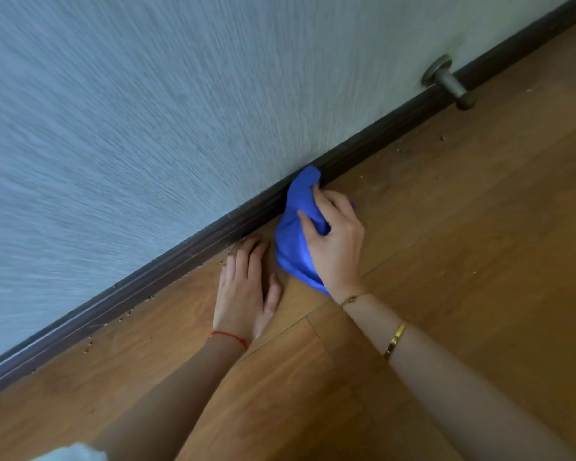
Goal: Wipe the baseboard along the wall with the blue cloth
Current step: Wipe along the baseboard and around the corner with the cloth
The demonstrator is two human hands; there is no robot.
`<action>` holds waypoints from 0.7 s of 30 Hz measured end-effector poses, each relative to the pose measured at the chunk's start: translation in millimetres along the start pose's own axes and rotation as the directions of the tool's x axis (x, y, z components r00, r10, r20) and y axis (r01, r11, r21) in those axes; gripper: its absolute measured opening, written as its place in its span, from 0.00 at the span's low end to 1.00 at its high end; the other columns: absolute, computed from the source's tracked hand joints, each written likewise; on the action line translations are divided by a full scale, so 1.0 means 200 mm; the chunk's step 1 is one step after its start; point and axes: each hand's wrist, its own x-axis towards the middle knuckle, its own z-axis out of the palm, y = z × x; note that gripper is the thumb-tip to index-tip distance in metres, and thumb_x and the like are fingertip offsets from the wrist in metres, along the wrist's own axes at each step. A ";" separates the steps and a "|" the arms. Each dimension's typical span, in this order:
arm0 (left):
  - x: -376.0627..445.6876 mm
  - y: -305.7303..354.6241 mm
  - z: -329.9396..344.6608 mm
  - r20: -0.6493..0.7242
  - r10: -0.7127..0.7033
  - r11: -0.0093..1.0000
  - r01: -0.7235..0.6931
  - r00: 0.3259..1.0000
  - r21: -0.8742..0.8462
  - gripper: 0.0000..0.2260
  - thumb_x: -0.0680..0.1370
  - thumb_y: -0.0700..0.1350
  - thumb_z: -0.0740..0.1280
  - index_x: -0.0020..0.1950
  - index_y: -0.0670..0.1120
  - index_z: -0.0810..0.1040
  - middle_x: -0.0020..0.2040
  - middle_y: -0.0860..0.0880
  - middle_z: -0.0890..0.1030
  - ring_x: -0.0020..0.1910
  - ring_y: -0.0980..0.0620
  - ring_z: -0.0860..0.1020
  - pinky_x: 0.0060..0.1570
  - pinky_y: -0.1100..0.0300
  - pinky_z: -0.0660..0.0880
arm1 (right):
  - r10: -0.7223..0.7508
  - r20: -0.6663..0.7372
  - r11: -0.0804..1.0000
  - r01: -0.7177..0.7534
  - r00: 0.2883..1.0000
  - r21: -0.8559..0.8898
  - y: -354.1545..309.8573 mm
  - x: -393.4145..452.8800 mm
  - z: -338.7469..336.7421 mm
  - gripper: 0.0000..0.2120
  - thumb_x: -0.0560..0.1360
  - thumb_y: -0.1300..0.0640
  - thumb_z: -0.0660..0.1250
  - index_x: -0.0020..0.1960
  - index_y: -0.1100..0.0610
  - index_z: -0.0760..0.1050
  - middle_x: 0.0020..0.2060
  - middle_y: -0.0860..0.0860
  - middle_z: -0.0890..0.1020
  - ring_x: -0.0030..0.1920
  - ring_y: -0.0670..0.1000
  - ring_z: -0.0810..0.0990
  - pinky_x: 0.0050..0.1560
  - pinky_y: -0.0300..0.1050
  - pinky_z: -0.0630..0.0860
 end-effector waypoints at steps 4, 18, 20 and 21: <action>0.00 0.00 0.00 0.003 0.001 1.000 -0.001 1.000 0.015 0.24 0.81 0.51 0.60 0.75 0.42 0.67 0.72 0.44 0.69 0.66 0.45 0.70 0.68 0.47 0.69 | 0.104 -0.106 0.994 -0.105 0.989 -0.012 0.08 0.16 -0.04 0.22 0.72 0.64 0.72 0.66 0.61 0.77 0.52 0.56 0.80 0.52 0.48 0.77 0.58 0.29 0.69; -0.01 0.00 0.00 -0.003 0.007 1.000 -0.007 1.000 -0.007 0.23 0.81 0.50 0.61 0.75 0.43 0.67 0.72 0.44 0.69 0.68 0.45 0.69 0.69 0.46 0.68 | 0.087 -0.125 0.994 -0.094 0.988 -0.055 0.08 0.21 -0.05 0.20 0.73 0.63 0.71 0.65 0.63 0.77 0.51 0.56 0.80 0.52 0.51 0.79 0.58 0.36 0.73; -0.01 0.00 0.00 -0.003 0.016 1.000 -0.016 1.000 -0.008 0.23 0.81 0.50 0.60 0.75 0.42 0.67 0.73 0.44 0.69 0.69 0.45 0.69 0.70 0.48 0.67 | 0.128 -0.158 0.987 -0.141 0.979 -0.075 0.10 0.26 -0.07 0.19 0.73 0.63 0.71 0.64 0.65 0.77 0.52 0.57 0.79 0.52 0.53 0.79 0.59 0.40 0.74; -0.01 0.00 -0.01 -0.004 0.013 1.000 -0.013 1.000 -0.016 0.23 0.82 0.50 0.60 0.75 0.42 0.67 0.73 0.44 0.69 0.70 0.45 0.69 0.70 0.49 0.67 | 0.104 -0.139 0.990 -0.116 0.985 -0.084 0.09 0.25 -0.06 0.18 0.74 0.63 0.71 0.63 0.65 0.77 0.52 0.57 0.79 0.53 0.53 0.79 0.59 0.42 0.75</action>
